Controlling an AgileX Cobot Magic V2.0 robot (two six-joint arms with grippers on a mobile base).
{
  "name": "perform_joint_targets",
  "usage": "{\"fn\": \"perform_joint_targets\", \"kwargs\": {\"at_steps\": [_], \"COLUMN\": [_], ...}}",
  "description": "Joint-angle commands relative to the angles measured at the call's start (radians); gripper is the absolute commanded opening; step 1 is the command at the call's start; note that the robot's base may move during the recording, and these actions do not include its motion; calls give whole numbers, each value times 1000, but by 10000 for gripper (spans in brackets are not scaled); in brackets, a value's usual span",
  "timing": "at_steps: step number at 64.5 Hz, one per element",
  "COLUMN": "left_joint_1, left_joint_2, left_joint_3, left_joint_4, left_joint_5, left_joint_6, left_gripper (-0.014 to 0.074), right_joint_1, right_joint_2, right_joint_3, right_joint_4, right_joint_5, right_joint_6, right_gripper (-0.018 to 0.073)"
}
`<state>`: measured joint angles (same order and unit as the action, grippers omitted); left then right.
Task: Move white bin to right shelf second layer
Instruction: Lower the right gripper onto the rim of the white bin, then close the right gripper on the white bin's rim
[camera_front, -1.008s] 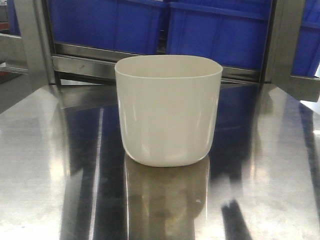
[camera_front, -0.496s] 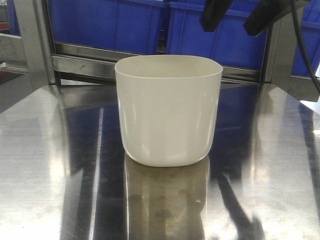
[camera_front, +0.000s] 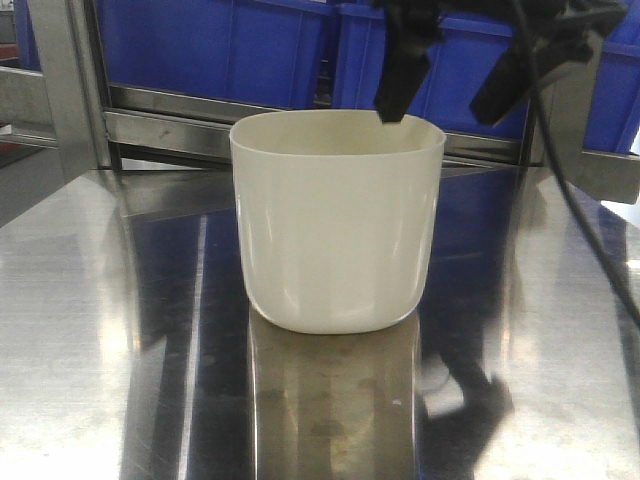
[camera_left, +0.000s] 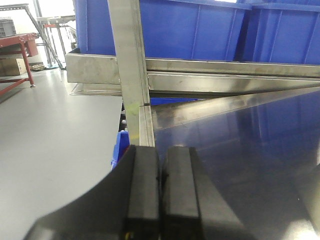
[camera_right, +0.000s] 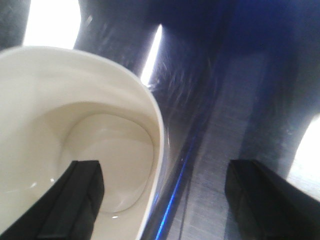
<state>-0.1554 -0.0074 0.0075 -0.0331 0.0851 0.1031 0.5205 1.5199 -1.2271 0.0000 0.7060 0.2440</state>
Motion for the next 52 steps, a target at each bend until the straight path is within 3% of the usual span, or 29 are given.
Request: {"fn": "perform_joint_targets", "kwargs": {"at_steps": [1,26,34,42,45,52], "left_joint_1": [-1,-1,-1,-1,-1,-1], "left_joint_2": [-14,-14,-14,-14,-14,-14], "left_joint_3": [37,37,37,37,37,37], "left_joint_4": [-2,-2,-2,-2,-2,-2], "left_joint_5": [-85,-85,-85,-85,-85,-85], "left_joint_6": [2,2,2,2,2,2], "left_gripper": [85,85,85,85,85,85], "right_joint_1": [-1,-4,-4,-4,-4,-4], "right_joint_2": [2,119,123,112,102,52], "right_joint_3": [-39,-39,-39,-67,-86,-142], "right_joint_4": [-12,-12,-12,-22,-39,-108], "right_joint_5": [-62,-63,-70,-72,-73,-74], "right_joint_6": [-8,-8,-8,-8,-8,-7], "right_gripper": [612,577,396,24,81,71]}}
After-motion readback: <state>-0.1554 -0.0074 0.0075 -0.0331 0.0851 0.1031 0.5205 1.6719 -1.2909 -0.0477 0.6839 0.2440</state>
